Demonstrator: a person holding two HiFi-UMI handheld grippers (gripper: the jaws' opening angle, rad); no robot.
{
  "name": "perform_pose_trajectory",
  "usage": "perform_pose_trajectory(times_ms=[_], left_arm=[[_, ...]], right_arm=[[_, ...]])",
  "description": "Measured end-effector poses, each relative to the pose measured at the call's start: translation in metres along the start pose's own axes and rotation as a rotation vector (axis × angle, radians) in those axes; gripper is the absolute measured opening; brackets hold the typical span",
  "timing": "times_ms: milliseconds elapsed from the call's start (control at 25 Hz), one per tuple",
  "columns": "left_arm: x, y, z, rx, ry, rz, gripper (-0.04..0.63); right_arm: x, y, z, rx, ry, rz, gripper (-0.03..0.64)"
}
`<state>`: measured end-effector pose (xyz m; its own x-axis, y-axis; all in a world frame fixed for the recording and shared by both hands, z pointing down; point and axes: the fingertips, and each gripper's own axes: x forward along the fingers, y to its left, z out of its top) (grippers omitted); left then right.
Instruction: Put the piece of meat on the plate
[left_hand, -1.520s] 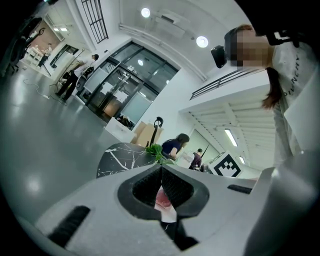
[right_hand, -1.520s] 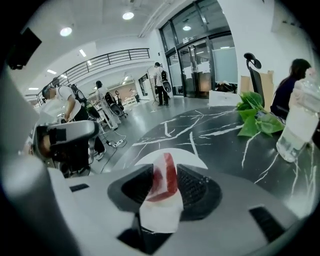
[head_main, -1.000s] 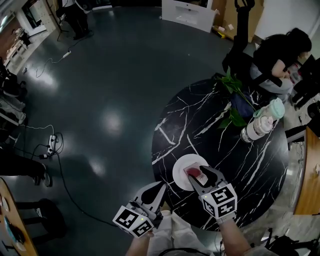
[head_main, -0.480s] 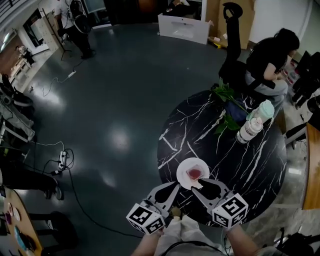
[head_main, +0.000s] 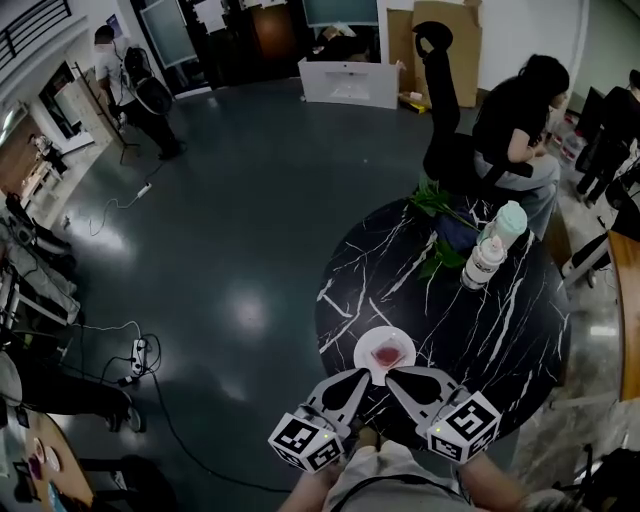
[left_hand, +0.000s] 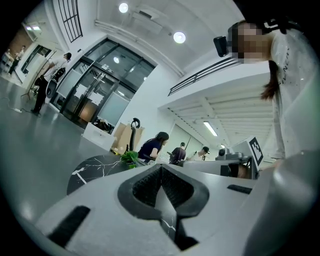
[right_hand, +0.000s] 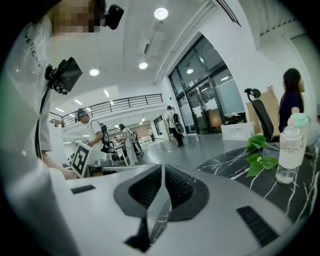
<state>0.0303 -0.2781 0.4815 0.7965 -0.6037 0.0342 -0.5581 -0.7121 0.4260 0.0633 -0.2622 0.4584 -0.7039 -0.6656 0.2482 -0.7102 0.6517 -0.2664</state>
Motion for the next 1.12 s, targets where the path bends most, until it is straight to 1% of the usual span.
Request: perform_pose_trajectory(times_ms=[120, 280, 440, 600, 840, 1120], left_arm=[[0.003, -0.003, 0.006, 0.013, -0.010, 0.002, 0.011], [0.008, -0.006, 0.007, 0.015, -0.010, -0.008, 0.009], [0.011, -0.009, 0.002, 0.008, -0.003, -0.016, 0.011], [0.010, -0.009, 0.000, -0.004, 0.000, -0.013, 0.011], [0.007, -0.003, -0.001, -0.014, -0.005, 0.003, 0.009], [0.005, 0.005, -0.001, -0.028, -0.012, 0.027, 0.011]], right_arm=[[-0.008, -0.001, 0.007, -0.008, -0.020, -0.011, 0.026], [-0.017, -0.002, 0.005, -0.015, -0.017, -0.015, 0.020], [-0.021, -0.003, -0.002, 0.009, -0.008, -0.018, 0.018], [-0.021, -0.001, 0.000, 0.023, -0.018, -0.009, 0.018], [-0.018, 0.001, 0.000, 0.021, -0.018, 0.000, 0.018], [-0.014, 0.000, -0.004, 0.042, -0.009, 0.012, 0.018]])
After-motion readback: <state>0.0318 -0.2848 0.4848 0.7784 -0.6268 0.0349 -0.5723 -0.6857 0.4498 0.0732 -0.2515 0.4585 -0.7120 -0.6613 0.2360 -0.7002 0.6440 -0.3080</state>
